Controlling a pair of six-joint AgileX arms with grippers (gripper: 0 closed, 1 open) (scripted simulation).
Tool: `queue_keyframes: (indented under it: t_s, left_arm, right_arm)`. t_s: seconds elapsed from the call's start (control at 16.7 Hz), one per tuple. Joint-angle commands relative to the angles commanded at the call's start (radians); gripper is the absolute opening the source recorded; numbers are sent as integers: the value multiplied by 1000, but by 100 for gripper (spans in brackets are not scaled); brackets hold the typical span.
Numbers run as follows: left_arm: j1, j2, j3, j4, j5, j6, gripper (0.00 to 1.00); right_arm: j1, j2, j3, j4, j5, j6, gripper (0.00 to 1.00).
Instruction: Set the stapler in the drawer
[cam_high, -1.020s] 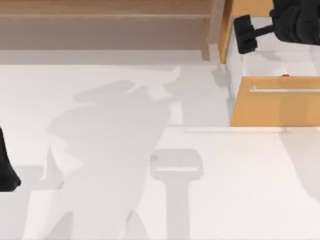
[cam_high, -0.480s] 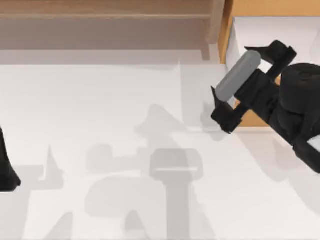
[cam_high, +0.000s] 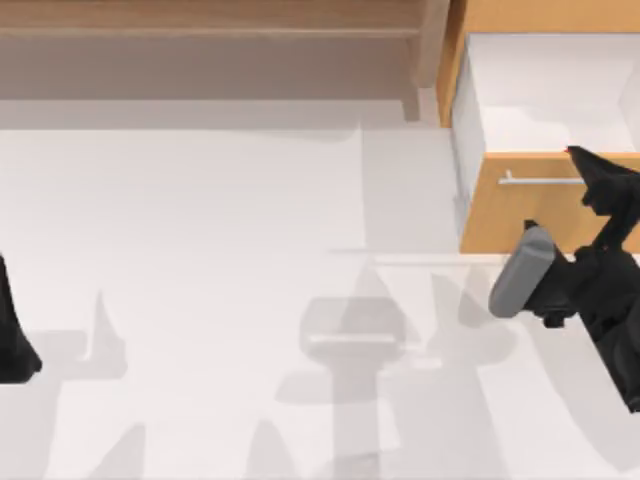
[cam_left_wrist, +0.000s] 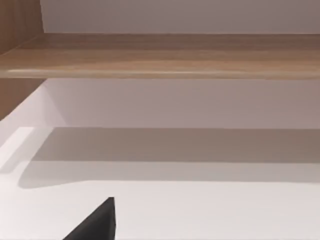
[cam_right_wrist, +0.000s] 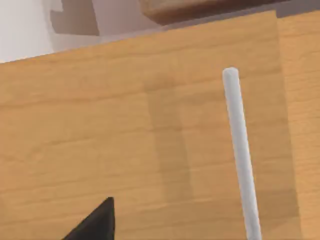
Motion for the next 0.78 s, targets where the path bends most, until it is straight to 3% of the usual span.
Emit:
queue_keyframes:
  t_s: [0.3, 0.78]
  left_arm:
    - [0, 0, 0, 0, 0, 0, 100]
    - [0, 0, 0, 0, 0, 0, 100]
  right_arm:
    - [-80, 80, -68, 197, 103, -201, 100]
    - [-89, 89, -51, 192, 103, -209, 100]
